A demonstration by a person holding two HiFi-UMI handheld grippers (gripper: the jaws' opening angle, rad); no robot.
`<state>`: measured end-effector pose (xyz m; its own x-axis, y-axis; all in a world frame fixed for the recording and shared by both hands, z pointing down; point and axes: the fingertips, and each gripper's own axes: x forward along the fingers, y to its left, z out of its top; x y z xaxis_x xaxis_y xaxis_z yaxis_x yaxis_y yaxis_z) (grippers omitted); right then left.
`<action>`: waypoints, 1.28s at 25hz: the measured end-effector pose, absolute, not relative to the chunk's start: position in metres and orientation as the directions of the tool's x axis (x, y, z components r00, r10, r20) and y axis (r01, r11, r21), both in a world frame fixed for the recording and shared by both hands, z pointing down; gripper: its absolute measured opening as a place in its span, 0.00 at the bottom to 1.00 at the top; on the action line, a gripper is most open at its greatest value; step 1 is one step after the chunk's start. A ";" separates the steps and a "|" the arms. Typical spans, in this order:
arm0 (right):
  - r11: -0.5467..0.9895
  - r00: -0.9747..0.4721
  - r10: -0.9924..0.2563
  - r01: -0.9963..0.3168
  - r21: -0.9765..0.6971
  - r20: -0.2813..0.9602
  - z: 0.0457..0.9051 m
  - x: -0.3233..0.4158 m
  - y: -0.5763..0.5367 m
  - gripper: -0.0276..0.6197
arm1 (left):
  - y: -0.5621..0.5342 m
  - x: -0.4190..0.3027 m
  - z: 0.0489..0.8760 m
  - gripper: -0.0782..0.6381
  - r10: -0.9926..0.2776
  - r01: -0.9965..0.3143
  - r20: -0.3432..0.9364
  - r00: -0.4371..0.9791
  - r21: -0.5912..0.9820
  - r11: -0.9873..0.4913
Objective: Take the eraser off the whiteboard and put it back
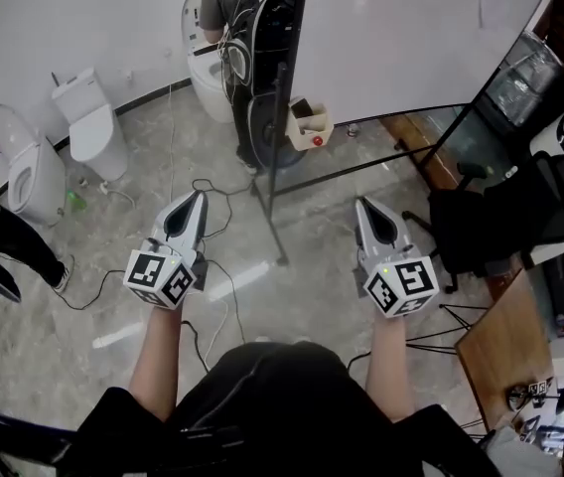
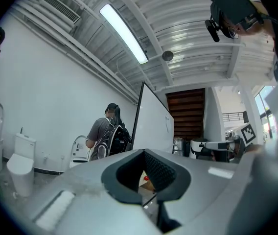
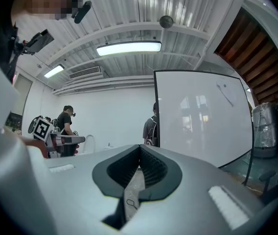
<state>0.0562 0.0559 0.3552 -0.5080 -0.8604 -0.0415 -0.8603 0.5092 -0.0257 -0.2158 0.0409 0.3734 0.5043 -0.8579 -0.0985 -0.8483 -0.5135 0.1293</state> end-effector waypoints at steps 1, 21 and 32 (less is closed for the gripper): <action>0.508 -0.507 -0.861 -0.861 -0.025 -0.041 0.356 0.055 0.058 0.06 | 0.043 -0.218 0.375 0.12 -0.856 -0.846 -0.098 0.508 0.130 -0.517; 0.506 -0.505 -0.862 -0.860 -0.066 -0.035 0.379 0.065 0.036 0.06 | 0.024 -0.205 0.399 0.12 -0.844 -0.835 -0.049 0.533 0.128 -0.535; 0.589 -0.588 -0.808 -0.807 -0.047 -0.042 0.373 0.079 -0.086 0.06 | -0.072 -0.181 0.394 0.12 -0.886 -0.876 -0.040 0.462 0.136 -0.463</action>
